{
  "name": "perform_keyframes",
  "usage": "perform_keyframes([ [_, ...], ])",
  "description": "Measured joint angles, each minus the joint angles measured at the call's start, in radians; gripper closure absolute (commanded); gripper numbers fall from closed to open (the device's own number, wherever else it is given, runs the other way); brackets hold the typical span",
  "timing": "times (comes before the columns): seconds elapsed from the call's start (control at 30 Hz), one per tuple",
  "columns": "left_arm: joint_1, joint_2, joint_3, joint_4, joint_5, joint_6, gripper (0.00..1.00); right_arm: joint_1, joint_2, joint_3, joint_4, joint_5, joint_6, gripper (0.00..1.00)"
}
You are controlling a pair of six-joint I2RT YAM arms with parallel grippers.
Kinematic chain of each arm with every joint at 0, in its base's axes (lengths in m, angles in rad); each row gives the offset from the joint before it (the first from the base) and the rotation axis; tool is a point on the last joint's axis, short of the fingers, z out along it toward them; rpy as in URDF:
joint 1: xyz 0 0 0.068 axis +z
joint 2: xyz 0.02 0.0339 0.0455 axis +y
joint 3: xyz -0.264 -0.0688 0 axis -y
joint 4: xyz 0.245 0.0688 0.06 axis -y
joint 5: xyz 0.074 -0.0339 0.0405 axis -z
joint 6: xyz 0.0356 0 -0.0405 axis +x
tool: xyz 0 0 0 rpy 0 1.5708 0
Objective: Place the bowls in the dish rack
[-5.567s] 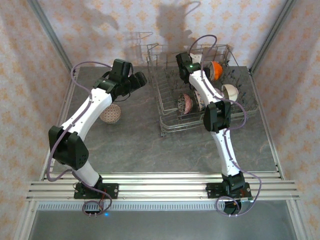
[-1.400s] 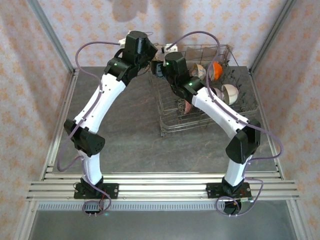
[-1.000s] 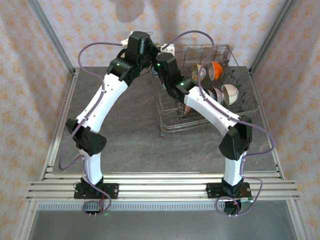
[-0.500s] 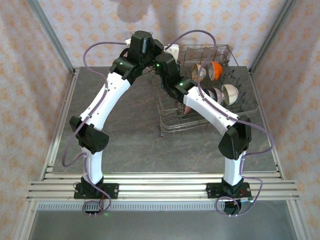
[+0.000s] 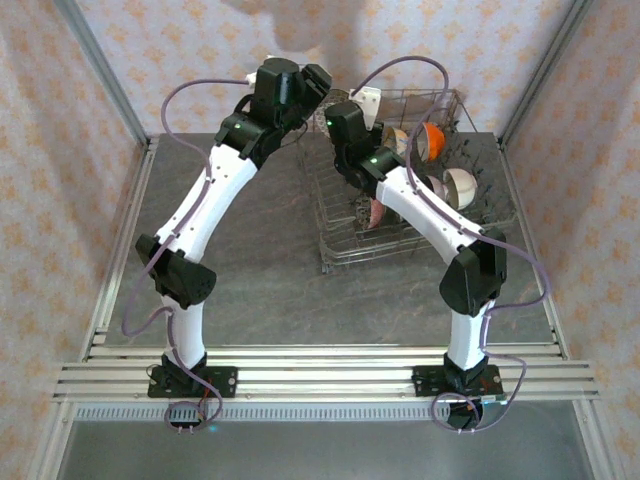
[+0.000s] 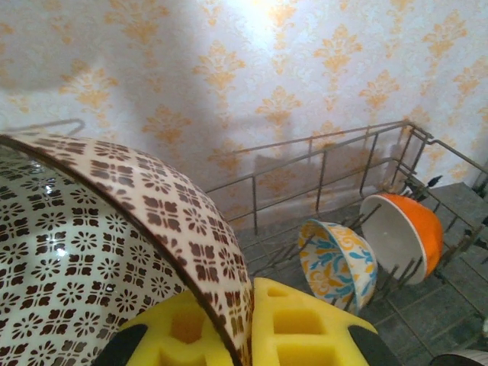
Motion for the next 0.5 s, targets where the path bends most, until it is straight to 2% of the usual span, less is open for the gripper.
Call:
perform_keyframes([
  [0.13, 0.046, -0.062, -0.055, 0.001, 0.002, 0.030, 0.26, -0.042, 0.018, 0.037, -0.086, 0.019, 0.017, 1.00],
  [0.37, 0.143, -0.196, -0.272, 0.019, 0.030, 0.113, 0.26, -0.127, 0.194, 0.331, -0.341, 0.112, 0.063, 1.00],
  [0.5, 0.168, -0.217, -0.383, 0.010, 0.048, 0.190, 0.27, -0.144, 0.277, 0.415, -0.444, 0.142, 0.073, 1.00],
])
